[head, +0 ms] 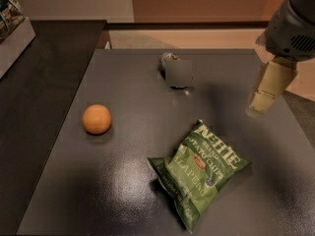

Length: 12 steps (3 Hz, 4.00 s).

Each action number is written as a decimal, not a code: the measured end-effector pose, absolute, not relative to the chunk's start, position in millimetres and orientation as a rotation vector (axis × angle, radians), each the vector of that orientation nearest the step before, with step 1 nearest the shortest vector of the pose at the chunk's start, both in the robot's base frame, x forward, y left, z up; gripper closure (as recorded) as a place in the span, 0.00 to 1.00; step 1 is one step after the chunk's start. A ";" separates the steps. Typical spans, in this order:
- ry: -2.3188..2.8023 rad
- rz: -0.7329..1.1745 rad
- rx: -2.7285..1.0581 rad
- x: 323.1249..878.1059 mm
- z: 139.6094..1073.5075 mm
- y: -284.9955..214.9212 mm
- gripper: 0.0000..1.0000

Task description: Place 7up can upright

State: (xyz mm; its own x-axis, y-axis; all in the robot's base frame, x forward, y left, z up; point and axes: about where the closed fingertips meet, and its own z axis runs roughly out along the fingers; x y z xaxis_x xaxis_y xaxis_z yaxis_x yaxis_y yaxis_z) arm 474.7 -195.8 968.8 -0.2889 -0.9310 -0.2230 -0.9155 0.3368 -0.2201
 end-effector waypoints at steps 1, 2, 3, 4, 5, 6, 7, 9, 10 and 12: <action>2.374 -0.071 -1.490 499.6 963.6 -176.7 0.00; 2.461 -0.062 -1.339 516.9 958.7 -164.9 0.00; 2.577 -0.043 -1.164 540.0 951.3 -156.0 0.00; 2.695 -0.010 -0.974 567.0 943.6 -148.0 0.00; 2.812 -0.039 -0.775 601.8 934.4 -129.9 0.00; 2.850 -0.082 -0.661 648.8 920.8 -94.3 0.00; 2.847 -0.081 -0.661 649.6 920.7 -93.8 0.00; 2.868 -0.062 -0.603 668.8 905.6 -76.3 0.00; 2.900 -0.052 -0.586 677.2 891.3 -65.0 0.00; 2.952 -0.055 -0.565 684.1 866.0 -44.6 0.00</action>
Offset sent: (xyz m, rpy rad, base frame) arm 0.0623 0.0439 -0.0160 0.0867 0.0194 -0.4060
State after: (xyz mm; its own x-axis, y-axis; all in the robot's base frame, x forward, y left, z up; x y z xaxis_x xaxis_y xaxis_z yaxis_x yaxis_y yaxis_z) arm 684.1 -44.6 866.0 -0.9205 -0.3701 -0.1257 -0.3651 0.9289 -0.0610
